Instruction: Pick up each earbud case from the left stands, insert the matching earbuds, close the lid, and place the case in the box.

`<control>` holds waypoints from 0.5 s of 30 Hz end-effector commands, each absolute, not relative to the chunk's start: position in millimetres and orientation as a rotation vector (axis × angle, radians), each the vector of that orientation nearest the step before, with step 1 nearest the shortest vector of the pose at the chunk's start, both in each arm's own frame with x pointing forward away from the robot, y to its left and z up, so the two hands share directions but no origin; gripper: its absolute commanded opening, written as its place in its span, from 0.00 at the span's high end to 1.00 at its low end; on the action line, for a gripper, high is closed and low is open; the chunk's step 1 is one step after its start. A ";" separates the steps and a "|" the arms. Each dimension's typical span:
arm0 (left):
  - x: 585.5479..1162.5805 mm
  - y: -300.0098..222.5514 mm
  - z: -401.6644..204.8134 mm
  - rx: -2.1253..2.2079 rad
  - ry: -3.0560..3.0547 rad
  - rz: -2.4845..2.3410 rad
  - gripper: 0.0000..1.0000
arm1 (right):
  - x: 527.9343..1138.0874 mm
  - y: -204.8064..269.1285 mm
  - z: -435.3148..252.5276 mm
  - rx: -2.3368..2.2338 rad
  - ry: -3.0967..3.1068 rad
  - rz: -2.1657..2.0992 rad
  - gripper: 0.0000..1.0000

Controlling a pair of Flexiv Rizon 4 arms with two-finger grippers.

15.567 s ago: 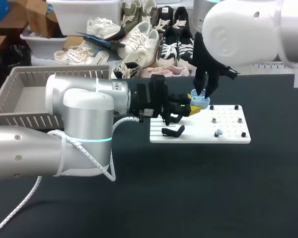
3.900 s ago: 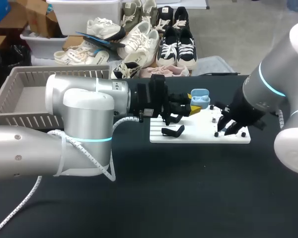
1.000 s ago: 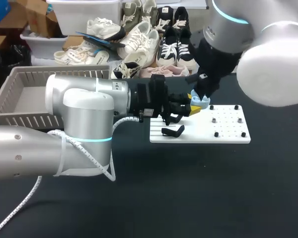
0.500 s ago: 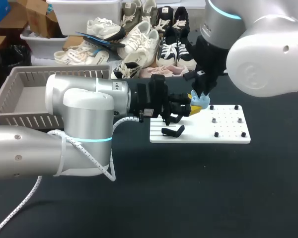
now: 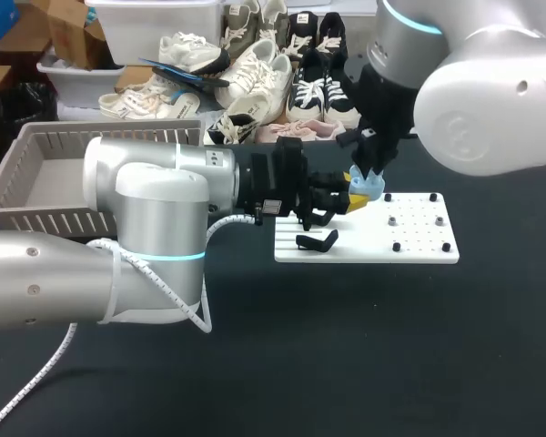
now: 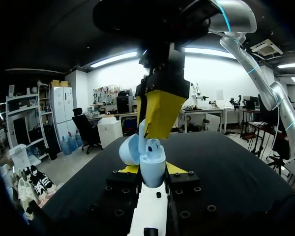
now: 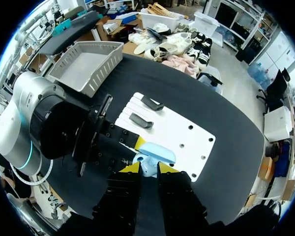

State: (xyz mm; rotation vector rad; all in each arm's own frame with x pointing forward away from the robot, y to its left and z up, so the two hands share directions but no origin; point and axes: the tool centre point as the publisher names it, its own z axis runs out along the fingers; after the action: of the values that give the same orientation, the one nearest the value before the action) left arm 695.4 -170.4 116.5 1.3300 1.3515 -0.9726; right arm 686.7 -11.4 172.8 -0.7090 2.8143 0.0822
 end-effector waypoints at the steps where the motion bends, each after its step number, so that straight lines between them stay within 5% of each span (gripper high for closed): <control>1: 695.1 -170.7 116.0 1.326 1.349 -0.971 1.00 | 683.9 -12.0 176.2 -0.707 2.811 0.078 1.00; 15: 695.1 -170.7 116.0 1.326 1.349 -0.971 1.00 | 675.3 -11.6 174.8 -0.708 2.810 0.086 1.00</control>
State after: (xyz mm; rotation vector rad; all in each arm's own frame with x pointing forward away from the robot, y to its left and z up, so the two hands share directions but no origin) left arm 695.4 -170.5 116.9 1.3298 1.3512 -0.9727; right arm 679.0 -10.6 175.6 -0.7137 2.8162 0.0872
